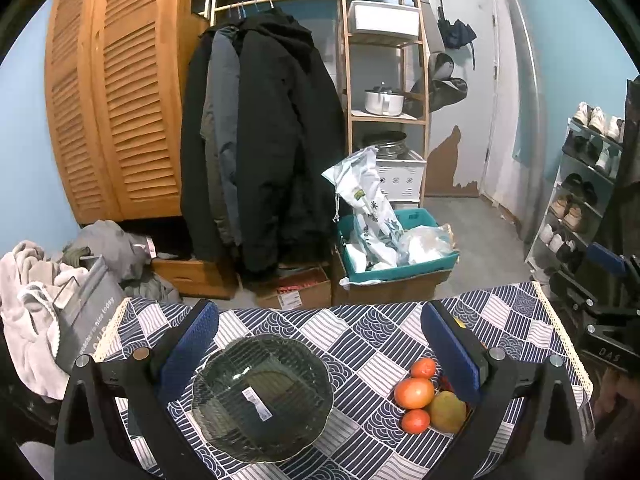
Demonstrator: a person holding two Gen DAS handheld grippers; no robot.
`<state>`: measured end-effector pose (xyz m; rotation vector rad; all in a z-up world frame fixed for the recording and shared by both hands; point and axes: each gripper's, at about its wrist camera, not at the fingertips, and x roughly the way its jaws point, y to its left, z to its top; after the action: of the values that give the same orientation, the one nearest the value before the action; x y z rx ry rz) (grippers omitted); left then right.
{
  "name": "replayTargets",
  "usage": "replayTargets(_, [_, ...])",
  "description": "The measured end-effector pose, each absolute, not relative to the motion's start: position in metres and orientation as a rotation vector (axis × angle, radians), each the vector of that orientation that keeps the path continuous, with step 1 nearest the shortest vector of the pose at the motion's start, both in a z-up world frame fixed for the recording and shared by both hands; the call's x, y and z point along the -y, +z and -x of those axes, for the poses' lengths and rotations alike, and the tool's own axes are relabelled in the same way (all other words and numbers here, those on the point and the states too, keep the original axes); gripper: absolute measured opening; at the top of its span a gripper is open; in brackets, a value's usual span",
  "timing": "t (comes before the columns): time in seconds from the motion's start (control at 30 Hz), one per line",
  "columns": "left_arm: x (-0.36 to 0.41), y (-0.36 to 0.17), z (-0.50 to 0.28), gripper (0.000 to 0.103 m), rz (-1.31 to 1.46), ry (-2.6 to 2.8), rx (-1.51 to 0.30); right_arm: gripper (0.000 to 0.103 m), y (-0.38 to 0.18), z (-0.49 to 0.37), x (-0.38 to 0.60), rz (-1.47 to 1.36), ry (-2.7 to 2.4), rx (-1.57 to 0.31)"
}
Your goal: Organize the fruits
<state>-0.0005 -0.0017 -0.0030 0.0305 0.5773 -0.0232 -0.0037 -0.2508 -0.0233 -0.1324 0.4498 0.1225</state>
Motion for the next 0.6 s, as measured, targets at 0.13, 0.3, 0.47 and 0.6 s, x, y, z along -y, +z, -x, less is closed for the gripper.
replayTargets(0.13, [0.0015,-0.0033,0.0005,0.102,-0.03,-0.023,-0.576,0.091,-0.0233,0.0038,0.2506,0.132,0.123,-0.45])
replayTargets(0.3, [0.0018,-0.0026,-0.0003,0.102,-0.03,-0.023,-0.578,0.091,-0.0229,0.0033,0.2504,0.133,0.123,-0.452])
replayTargets(0.47, [0.0023,-0.0029,0.0001,0.102,-0.034,-0.023,-0.576,0.091,-0.0235,0.0036,0.2514,0.133,0.123,-0.451])
replayTargets(0.6, [0.0025,-0.0033,-0.0007,0.102,-0.033,-0.022,-0.578,0.091,-0.0237,0.0035,0.2514,0.133,0.123,-0.451])
